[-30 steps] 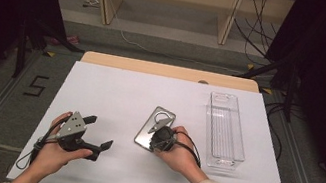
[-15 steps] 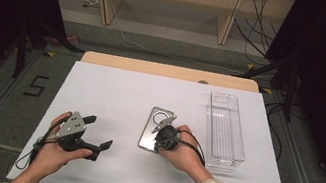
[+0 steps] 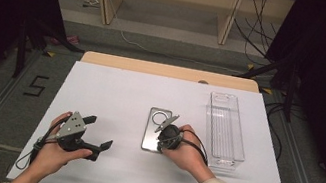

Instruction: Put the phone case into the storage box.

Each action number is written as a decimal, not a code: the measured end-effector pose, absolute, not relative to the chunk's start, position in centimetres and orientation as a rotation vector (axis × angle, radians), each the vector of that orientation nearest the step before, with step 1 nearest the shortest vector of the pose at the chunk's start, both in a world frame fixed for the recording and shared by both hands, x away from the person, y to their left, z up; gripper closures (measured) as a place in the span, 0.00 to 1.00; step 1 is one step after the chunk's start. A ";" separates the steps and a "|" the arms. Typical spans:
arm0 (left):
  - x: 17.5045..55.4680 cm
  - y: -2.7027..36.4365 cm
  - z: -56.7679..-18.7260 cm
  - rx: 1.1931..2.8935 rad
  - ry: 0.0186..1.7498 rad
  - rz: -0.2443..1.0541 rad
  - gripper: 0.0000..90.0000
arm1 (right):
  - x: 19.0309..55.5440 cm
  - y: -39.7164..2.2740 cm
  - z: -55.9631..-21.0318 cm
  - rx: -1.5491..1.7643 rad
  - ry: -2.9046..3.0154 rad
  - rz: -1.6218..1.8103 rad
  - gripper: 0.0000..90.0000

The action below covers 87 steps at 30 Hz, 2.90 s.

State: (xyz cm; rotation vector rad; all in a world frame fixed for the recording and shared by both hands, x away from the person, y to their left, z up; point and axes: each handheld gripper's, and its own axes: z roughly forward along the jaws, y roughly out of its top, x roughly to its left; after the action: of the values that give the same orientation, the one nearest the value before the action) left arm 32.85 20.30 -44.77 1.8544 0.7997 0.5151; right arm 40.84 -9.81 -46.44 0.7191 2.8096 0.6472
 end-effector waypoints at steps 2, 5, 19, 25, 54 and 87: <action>32.9 20.3 -44.8 1.854 0.800 0.517 0.02 | 40.8 -9.8 -46.5 0.719 2.808 0.638 1.00; 32.9 20.3 -44.8 1.855 0.800 0.516 0.03 | 40.9 -9.9 -46.5 0.722 2.811 0.635 1.00; 32.9 20.3 -44.8 1.857 0.800 0.514 0.03 | 40.5 -9.2 -44.0 0.485 2.756 0.701 0.70; 33.0 20.3 -44.9 1.860 0.800 0.517 0.03 | 40.0 -8.6 -43.1 0.318 2.818 0.611 0.51; 33.0 20.4 -44.8 1.853 0.798 0.518 0.03 | 40.6 -5.8 -44.8 0.014 2.899 0.298 0.52; 33.0 20.4 -44.9 1.850 0.803 0.510 0.03 | 40.9 -5.1 -45.7 -0.030 2.940 0.239 0.79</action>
State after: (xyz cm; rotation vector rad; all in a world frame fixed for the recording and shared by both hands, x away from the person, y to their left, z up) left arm 32.97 20.36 -44.87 1.8505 0.8026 0.5103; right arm 40.87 -5.12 -45.75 -0.0297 2.9400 0.2387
